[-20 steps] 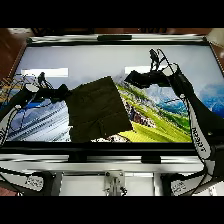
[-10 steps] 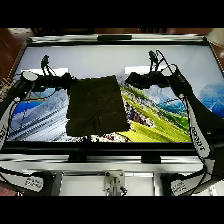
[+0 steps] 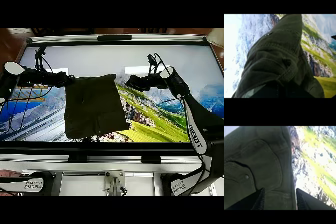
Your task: Fold the shirts.
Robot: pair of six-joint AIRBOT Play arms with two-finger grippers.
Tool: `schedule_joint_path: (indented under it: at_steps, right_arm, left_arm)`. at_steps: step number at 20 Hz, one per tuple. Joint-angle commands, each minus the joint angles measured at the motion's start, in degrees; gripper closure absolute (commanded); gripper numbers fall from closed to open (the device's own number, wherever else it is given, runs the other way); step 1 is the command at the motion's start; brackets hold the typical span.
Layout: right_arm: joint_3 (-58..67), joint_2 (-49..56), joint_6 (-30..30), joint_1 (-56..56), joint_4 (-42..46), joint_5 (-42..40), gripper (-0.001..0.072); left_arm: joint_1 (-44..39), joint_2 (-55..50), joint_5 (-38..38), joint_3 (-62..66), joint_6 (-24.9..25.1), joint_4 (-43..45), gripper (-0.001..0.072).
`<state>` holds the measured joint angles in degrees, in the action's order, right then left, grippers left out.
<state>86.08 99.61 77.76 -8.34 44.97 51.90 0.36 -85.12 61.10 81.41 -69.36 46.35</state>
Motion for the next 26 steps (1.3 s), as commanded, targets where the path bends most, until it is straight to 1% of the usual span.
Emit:
schedule_joint_path:
  at_steps: [1,2,3,4,5,6,7,8,9,11,12,13,14,16,18,21,24,26]
  right_arm:
    - [-0.02,0.50,0.59,0.02,0.15,4.07,0.0200]
    - [-0.02,0.50,0.61,0.02,0.66,6.23,0.0200]
    - [-0.02,0.39,0.63,0.02,1.49,9.16,0.0200]
    - [-0.02,0.13,0.61,0.09,2.56,12.46,0.0200]
    - [-0.02,-0.59,0.59,0.07,4.94,16.37,0.0200]
    - [-0.02,-1.38,0.57,0.07,8.13,20.17,0.0200]
    - [-0.02,-2.14,0.63,0.02,11.80,24.33,0.0200]
    - [-0.33,-2.64,1.14,0.02,13.94,27.80,0.0199]
    - [-1.66,-3.32,1.36,0.02,14.01,30.45,0.0200]
    - [-7.39,-6.29,1.03,-0.39,12.98,30.93,0.0200]
    - [-11.30,-8.28,-0.02,-0.72,11.19,30.08,0.0200]
    - [-14.75,-9.99,-1.33,-0.85,9.68,29.31,0.0199]
    - [-17.94,-11.43,-3.50,-0.83,8.09,28.41,0.0200]
    - [-22.56,-13.60,-6.03,-0.76,7.43,25.07,0.0199]
    - [-23.50,-13.92,-7.37,-0.79,7.52,23.74,0.0199]
    - [-23.47,-13.81,-7.37,-0.83,6.71,23.65,0.0199]
    - [-23.47,-13.81,-8.37,-0.83,3.67,23.47,0.0198]
    - [-23.47,-13.70,-8.46,-0.83,3.54,22.93,0.0197]
  left_arm:
    - [-0.02,-2.38,-6.05,-0.02,-3.93,4.26,0.0650]
    - [-0.02,-4.11,-7.85,0.00,-5.07,4.22,0.0647]
    - [0.02,-5.77,-7.72,0.04,-5.64,4.22,0.0531]
    - [0.35,-6.75,-5.27,0.04,-6.97,4.22,0.0252]
    - [1.01,-7.15,-0.39,0.04,-8.20,4.24,0.0015]
    - [2.12,-7.06,6.47,0.04,-8.33,4.31,0.0017]
    - [3.34,-6.88,13.68,0.04,-8.76,4.59,0.0034]
    - [4.48,-6.38,20.61,-0.15,-12.02,6.54,0.0129]
    - [4.85,-4.72,24.13,-1.51,-13.35,8.50,0.0281]
    - [4.55,2.45,24.92,-8.76,-13.75,12.02,0.0278]
    - [4.44,6.99,24.17,-14.67,-13.66,12.20,0.0237]
    - [4.44,11.23,22.93,-20.94,-13.64,12.20,0.0083]
    - [4.44,15.39,21.14,-27.80,-13.35,12.17,0.0047]
    - [4.44,21.20,16.57,-38.49,-10.01,11.45,0.0048]
    - [4.31,23.26,14.21,-43.89,-7.28,10.67,0.0049]
    - [4.24,21.81,11.15,-46.42,-2.38,10.69,0.0049]
    - [3.91,20.46,6.67,-46.51,-1.05,10.67,0.0050]
    - [2.71,19.85,3.13,-46.51,-0.31,10.58,0.0056]
